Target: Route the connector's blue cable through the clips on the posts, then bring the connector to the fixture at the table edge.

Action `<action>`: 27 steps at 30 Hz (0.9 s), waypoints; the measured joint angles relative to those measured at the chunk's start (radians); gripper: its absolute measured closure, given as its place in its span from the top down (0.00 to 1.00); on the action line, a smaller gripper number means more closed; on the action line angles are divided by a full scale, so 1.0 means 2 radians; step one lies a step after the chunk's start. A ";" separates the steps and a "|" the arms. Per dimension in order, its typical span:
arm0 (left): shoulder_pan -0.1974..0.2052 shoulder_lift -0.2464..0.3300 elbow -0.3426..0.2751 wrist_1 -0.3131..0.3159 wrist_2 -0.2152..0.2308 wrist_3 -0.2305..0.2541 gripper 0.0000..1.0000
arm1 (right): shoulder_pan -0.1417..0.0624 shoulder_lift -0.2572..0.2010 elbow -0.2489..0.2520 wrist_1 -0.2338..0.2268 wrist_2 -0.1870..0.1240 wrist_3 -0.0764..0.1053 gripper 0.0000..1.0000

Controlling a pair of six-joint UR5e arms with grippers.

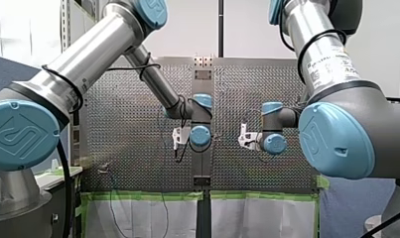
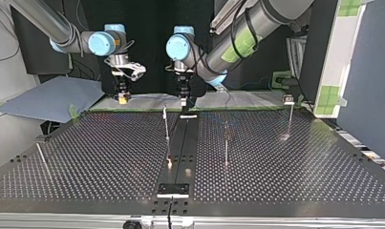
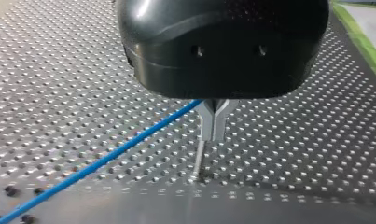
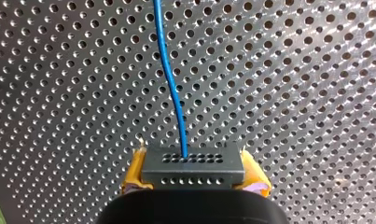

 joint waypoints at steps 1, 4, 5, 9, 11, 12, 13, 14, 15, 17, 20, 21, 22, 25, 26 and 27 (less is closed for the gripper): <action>0.000 -0.002 0.000 0.000 0.000 0.001 0.00 | -0.003 0.000 0.000 0.000 -0.002 0.000 0.00; -0.001 -0.005 0.000 -0.001 0.000 0.002 0.00 | -0.009 0.000 0.000 0.000 -0.007 0.000 0.00; -0.001 -0.006 0.001 0.000 0.000 0.003 0.00 | -0.010 0.000 0.000 0.000 -0.008 0.000 0.00; -0.001 -0.007 0.001 0.003 0.002 0.004 0.00 | -0.016 0.000 0.000 0.000 -0.016 0.000 0.00; -0.001 -0.007 0.001 0.004 0.003 0.005 0.00 | -0.019 0.000 0.000 -0.001 -0.020 -0.001 0.00; -0.001 -0.007 0.001 0.004 0.004 0.006 0.00 | -0.020 0.001 -0.001 -0.001 -0.021 -0.001 0.00; -0.001 -0.007 0.001 0.005 0.005 0.006 0.00 | -0.021 0.001 -0.001 -0.001 -0.023 -0.001 0.00; -0.001 -0.007 0.001 0.005 0.006 0.007 0.00 | -0.022 0.001 -0.001 -0.001 -0.024 -0.001 0.00; -0.001 -0.007 0.001 0.005 0.006 0.008 0.00 | -0.023 0.001 -0.002 -0.001 -0.025 -0.001 0.00; 0.000 -0.007 0.001 0.007 0.007 0.008 0.00 | -0.026 0.001 -0.002 -0.001 -0.027 -0.001 0.00; 0.001 -0.007 0.002 0.008 0.008 0.008 0.00 | -0.029 0.001 -0.002 0.000 -0.030 -0.001 0.00; 0.001 -0.007 0.002 0.009 0.008 0.008 0.00 | -0.030 0.001 -0.002 -0.001 -0.030 -0.001 0.00; 0.002 -0.007 0.002 0.009 0.009 0.008 0.00 | -0.032 0.001 -0.002 -0.001 -0.031 -0.001 0.00; 0.005 -0.007 0.004 0.007 0.010 0.007 0.00 | -0.035 0.001 -0.003 -0.001 -0.033 -0.001 0.00; 0.006 -0.007 0.005 0.006 0.011 0.006 0.00 | -0.036 0.001 -0.003 -0.001 -0.034 -0.001 0.00; 0.007 -0.007 0.006 0.006 0.011 0.006 0.00 | -0.036 0.001 -0.003 -0.001 -0.035 -0.001 0.00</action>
